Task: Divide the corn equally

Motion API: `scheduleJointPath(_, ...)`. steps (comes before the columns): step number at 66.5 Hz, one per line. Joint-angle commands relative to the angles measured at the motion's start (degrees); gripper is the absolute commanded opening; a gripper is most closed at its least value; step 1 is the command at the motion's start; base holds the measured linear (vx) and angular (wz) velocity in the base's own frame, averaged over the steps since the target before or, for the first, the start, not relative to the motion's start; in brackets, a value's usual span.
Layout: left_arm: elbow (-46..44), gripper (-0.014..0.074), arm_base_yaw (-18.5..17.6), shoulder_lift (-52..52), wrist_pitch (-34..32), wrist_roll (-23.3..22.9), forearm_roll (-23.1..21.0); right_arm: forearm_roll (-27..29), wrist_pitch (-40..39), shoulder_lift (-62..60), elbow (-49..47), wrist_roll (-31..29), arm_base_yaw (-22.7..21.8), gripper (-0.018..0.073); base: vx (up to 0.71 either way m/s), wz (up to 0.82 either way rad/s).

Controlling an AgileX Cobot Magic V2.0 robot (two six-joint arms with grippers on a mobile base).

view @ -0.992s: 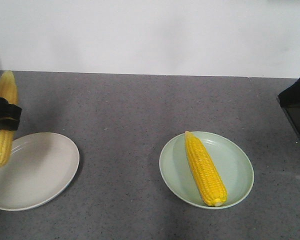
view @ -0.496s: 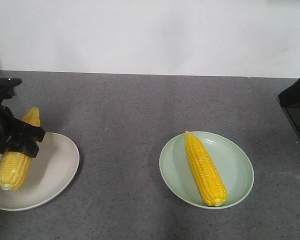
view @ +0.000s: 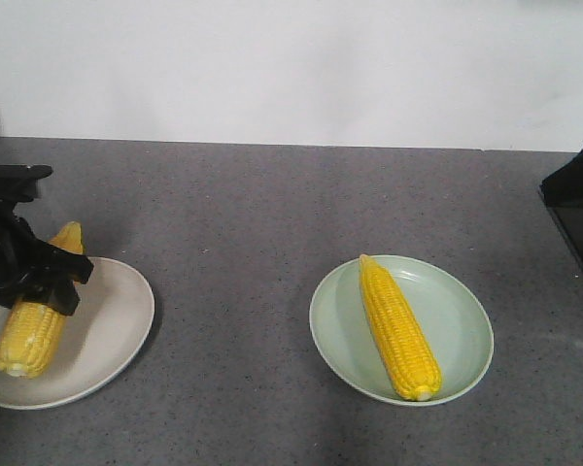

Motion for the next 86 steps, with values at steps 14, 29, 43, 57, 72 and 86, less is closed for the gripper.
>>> scheduleJointPath(14, -1.3, 0.0519, -0.3, -1.9, -1.3, 0.5, -0.5, 0.4, -3.1, -0.8, -1.5, -0.2, -0.3, 0.0528, 0.0, 0.0)
scheduleJointPath(29, -1.3, 0.0612, -0.3, -1.9, -2.3, 0.9, -0.5, 0.4, -3.1, -0.8, -1.5, -0.2, -0.3, 0.0528, 0.0, 0.0)
scheduleJointPath(43, -1.3, 0.0608, -0.3, -4.1, -9.1, -0.9, -0.7, 0.4, -4.6, -0.8, -1.5, 0.2, -0.3, 0.0528, 0.0, 0.0)
scheduleJointPath(57, -1.3, 0.0606, -0.3, -11.8, -18.6, -3.3, -0.6, -2.4, -6.0, -0.8, -1.5, 2.8, -0.3, 0.0528, 0.0, 0.0)
scheduleJointPath(72, -1.3, 0.0588, -0.3, -21.3, -25.3, -4.9, -0.1, -9.1, -9.5, -3.5, 2.6, 7.4, -0.3, 0.0528, 0.0, 0.0)
scheduleJointPath(86, 2.1, 0.0588, -0.3, -30.1, -32.2, -4.5, 0.5, -11.2, -17.5, -10.9, 13.8, 7.8, -0.3, 0.0528, 0.0, 0.0)
